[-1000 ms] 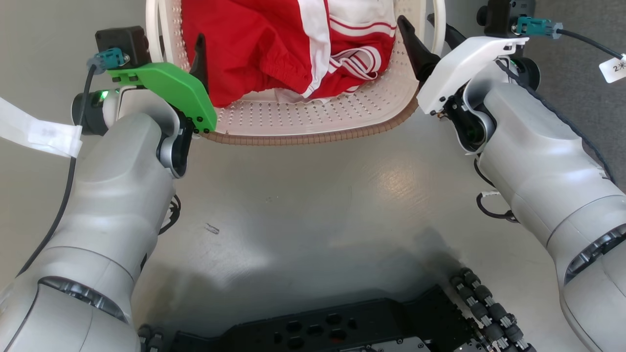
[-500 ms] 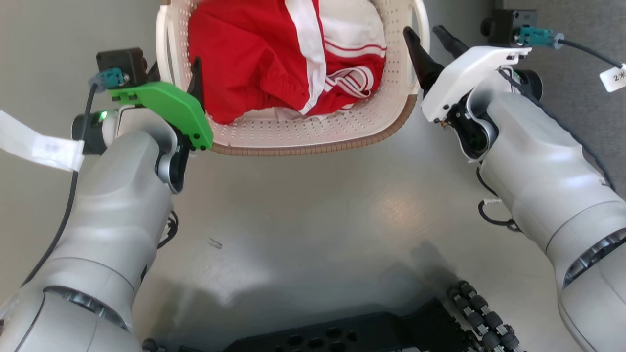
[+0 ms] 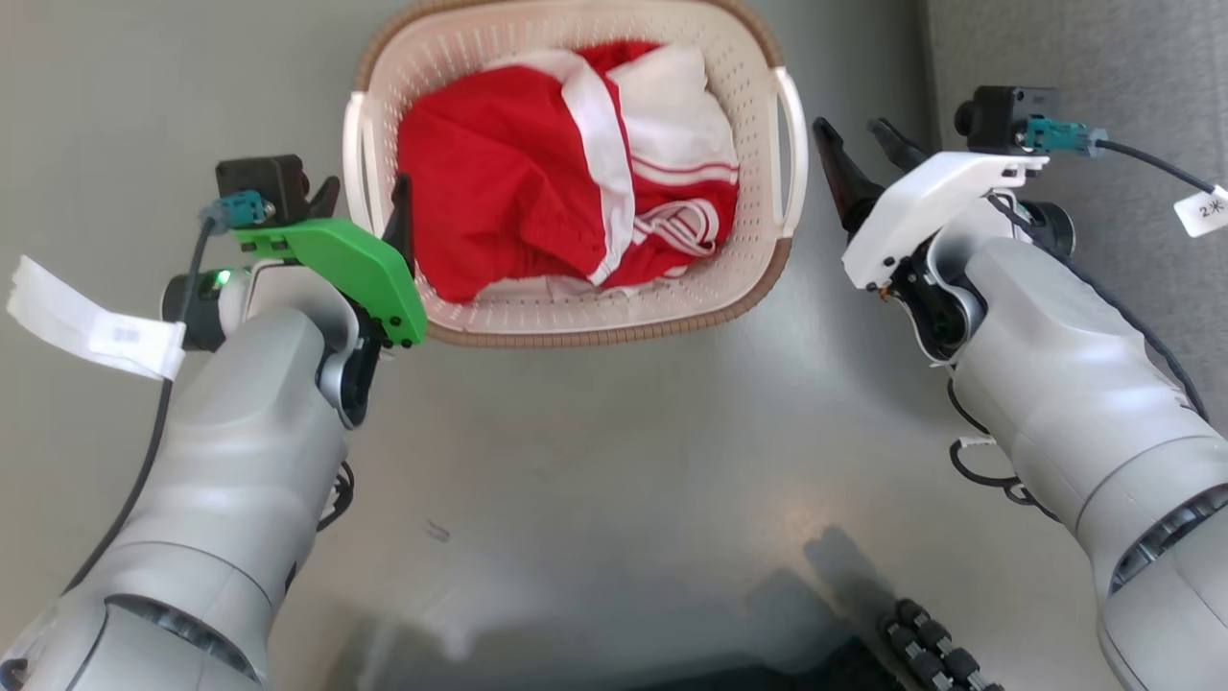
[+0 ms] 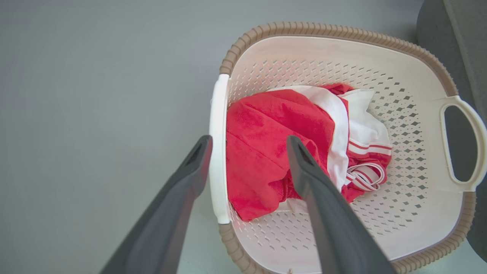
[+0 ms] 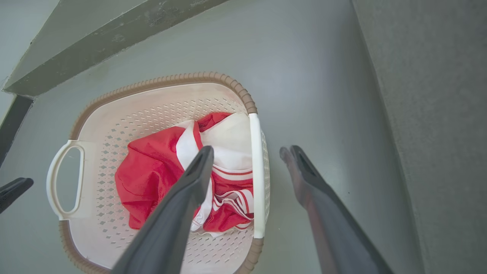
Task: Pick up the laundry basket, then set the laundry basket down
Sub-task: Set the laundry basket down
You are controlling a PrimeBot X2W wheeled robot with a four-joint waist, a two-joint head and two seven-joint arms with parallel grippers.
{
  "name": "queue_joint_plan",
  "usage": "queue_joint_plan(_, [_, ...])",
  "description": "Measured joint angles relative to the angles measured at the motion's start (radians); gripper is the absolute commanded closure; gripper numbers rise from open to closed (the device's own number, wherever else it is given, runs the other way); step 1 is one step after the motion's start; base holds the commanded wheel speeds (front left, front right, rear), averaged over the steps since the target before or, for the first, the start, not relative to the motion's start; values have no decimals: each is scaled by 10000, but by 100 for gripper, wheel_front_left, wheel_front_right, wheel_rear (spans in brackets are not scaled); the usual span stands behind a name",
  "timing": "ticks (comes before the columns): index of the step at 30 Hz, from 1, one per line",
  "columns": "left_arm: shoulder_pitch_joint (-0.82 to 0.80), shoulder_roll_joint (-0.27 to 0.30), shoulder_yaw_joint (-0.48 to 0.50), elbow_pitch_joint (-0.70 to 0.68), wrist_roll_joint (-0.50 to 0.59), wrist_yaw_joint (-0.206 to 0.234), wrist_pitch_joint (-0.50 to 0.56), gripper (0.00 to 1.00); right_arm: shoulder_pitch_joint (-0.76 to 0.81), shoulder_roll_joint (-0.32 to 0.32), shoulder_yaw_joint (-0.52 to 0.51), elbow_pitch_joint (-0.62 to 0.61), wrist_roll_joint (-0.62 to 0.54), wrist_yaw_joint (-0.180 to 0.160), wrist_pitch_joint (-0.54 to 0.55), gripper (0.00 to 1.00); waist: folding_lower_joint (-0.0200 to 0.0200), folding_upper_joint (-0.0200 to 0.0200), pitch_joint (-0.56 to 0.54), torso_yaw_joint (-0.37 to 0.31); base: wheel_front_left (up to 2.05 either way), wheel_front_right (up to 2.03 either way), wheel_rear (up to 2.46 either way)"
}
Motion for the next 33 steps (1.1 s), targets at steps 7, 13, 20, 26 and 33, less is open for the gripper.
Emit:
queue_joint_plan(7, [401, 2, 173, -316, 251, -4, -2, 0, 309, -217, -123, -219, -169, 0, -2, 0, 0, 0, -867, 28, 0, 0, 0])
queue_joint_plan(13, [770, 167, 468, -690, 435, -6, -2, 0, 650, -299, -301, -550, -422, 0, -2, 0, 0, 0, -1661, 58, 0, 0, 0])
queue_joint_plan(20, [1388, 253, 779, -1193, 619, -15, -4, 0, 1138, -663, -650, -878, -786, 0, -2, 0, 0, 0, -2575, 102, 0, 0, 0])
queue_joint_plan(26, [1850, 318, 1172, -1722, 974, -13, -4, 0, 1536, -905, -1053, -1296, -1189, 0, -2, 0, -1, 0, -3297, 152, 0, 0, 0])
queue_joint_plan(33, [2508, 568, 1753, -2431, 1239, 10, -4, 0, 2095, -1170, -1655, -2021, -1651, -33, -2, 0, 0, 0, -4081, 202, 0, 0, 0])
